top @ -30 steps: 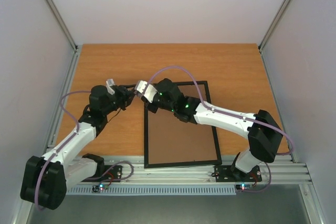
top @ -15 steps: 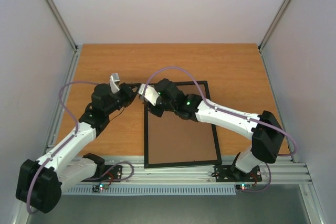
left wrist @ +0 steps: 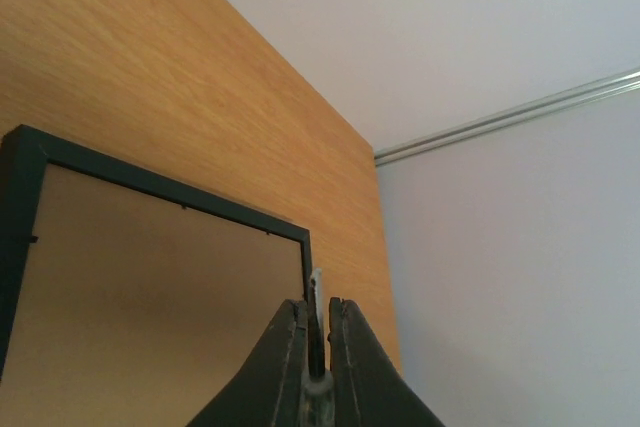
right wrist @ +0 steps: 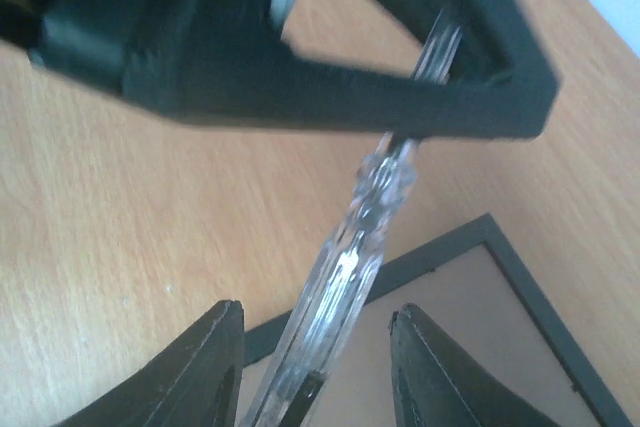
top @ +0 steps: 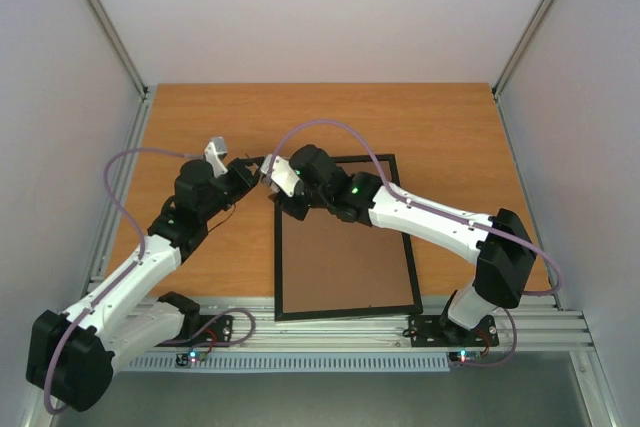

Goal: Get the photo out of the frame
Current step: Adjust the screwdriver.

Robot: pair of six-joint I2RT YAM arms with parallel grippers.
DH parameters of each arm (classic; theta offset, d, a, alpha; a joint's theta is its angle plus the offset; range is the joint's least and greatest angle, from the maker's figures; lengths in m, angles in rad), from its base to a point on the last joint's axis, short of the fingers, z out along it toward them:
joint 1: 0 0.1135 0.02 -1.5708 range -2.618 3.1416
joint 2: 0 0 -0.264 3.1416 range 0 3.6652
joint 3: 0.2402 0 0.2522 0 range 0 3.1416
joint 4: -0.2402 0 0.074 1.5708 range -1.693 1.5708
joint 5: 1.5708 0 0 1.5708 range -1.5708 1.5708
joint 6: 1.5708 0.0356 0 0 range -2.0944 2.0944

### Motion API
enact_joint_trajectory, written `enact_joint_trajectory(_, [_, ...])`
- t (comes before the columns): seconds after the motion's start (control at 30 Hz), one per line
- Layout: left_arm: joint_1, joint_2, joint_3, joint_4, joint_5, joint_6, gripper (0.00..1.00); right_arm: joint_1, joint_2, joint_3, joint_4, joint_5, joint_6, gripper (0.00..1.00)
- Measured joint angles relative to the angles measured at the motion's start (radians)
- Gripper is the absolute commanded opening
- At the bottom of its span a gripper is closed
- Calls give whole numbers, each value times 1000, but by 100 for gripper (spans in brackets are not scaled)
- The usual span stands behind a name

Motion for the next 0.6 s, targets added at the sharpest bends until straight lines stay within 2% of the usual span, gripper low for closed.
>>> enact_joint_trajectory(0.5, [-27,-6,-6,-12,-74,24,1,0,38,80,1,40,75,35])
enact_joint_trajectory(0.6, [-27,-6,-10,-8,-76,20,0,0,50,80,0,40,85,26])
